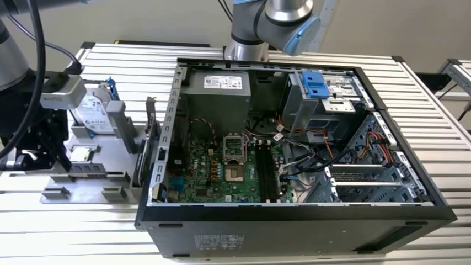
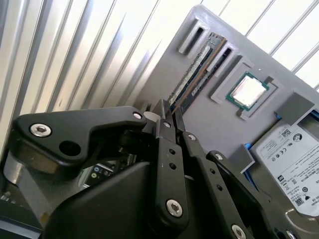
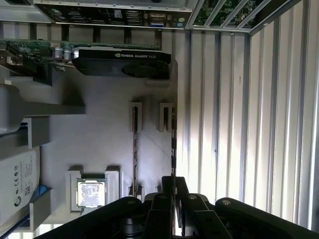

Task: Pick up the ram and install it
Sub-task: 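Pick up the ram and move it above insertion slot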

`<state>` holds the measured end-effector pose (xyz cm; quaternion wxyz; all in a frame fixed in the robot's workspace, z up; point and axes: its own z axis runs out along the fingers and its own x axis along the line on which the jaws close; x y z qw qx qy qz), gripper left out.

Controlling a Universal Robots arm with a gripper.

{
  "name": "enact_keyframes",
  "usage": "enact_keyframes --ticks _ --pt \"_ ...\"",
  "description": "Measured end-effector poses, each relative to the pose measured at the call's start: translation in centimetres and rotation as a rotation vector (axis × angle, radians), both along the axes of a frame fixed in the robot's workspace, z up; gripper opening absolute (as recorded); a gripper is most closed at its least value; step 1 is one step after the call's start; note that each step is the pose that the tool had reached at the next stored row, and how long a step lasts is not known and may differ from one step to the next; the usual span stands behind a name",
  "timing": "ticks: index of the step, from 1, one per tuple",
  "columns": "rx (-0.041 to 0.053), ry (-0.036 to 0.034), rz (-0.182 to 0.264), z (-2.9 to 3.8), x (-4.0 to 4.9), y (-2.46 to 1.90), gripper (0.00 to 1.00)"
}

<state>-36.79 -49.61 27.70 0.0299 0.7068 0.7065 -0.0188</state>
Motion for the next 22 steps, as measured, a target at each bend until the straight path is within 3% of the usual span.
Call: enact_keyframes --ticks 22 --pt "0.0 0.0 0.0 1.38 0.0 0.0 0.0"
